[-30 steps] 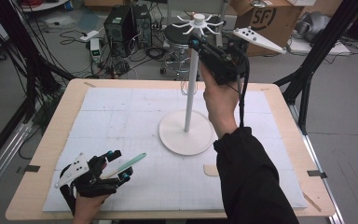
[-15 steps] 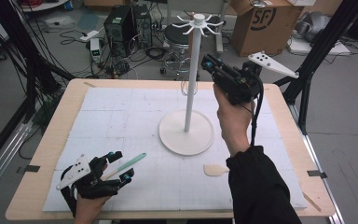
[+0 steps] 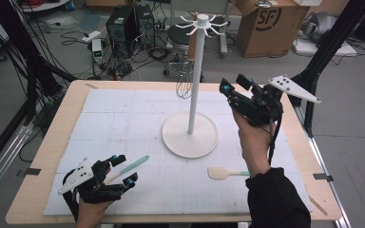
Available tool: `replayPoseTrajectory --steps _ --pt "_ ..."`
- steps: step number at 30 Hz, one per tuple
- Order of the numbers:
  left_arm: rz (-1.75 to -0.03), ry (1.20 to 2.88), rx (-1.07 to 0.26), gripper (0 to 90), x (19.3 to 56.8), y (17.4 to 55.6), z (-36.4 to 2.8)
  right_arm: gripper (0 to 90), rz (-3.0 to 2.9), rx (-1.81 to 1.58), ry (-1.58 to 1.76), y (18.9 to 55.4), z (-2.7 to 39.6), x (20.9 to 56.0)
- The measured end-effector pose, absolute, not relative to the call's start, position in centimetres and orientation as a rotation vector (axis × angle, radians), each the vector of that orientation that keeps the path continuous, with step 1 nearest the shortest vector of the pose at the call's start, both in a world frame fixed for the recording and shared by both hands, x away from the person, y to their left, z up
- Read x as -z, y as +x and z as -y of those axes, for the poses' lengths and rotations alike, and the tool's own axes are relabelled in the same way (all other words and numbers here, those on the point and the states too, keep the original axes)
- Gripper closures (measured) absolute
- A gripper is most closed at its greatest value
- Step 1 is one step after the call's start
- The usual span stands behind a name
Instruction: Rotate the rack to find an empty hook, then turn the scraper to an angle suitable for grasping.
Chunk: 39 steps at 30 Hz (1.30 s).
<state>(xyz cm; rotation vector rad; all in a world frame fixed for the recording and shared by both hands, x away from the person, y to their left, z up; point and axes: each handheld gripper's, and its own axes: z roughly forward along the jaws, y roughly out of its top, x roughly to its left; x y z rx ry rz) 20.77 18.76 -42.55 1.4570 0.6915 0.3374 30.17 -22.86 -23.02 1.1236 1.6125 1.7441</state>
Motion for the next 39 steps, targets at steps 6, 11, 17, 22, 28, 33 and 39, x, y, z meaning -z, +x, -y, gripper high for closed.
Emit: replayPoseTrajectory --steps 6,11,17,22,28,33,39 --pt "-0.686 1.457 -0.339 22.0 42.5 20.7 -18.7 31.7 -1.631 -1.662 1.153 29.2 24.1 25.0" --pt "-0.684 1.457 -0.343 22.0 42.5 20.7 -18.7 31.4 -1.639 -1.623 1.177 28.4 25.0 26.7" --pt "-0.679 1.463 -0.340 22.1 42.5 20.8 -18.6 31.3 -1.660 -1.592 1.197 27.5 26.0 28.4" --pt "-0.677 1.466 -0.340 22.3 42.5 20.8 -18.6 31.3 -1.682 -1.541 1.226 26.9 26.9 29.9" --pt "-0.672 1.465 -0.340 22.3 42.4 20.6 -18.4 31.9 -1.704 -1.492 1.270 25.7 28.1 32.2" --pt "-0.664 1.466 -0.338 22.2 42.3 20.6 -18.2 32.1 -1.725 -1.447 1.319 24.9 29.5 33.8" --pt "-0.660 1.474 -0.337 22.2 42.3 20.6 -17.9 34.2 -1.748 -1.427 1.336 24.0 30.4 34.4"
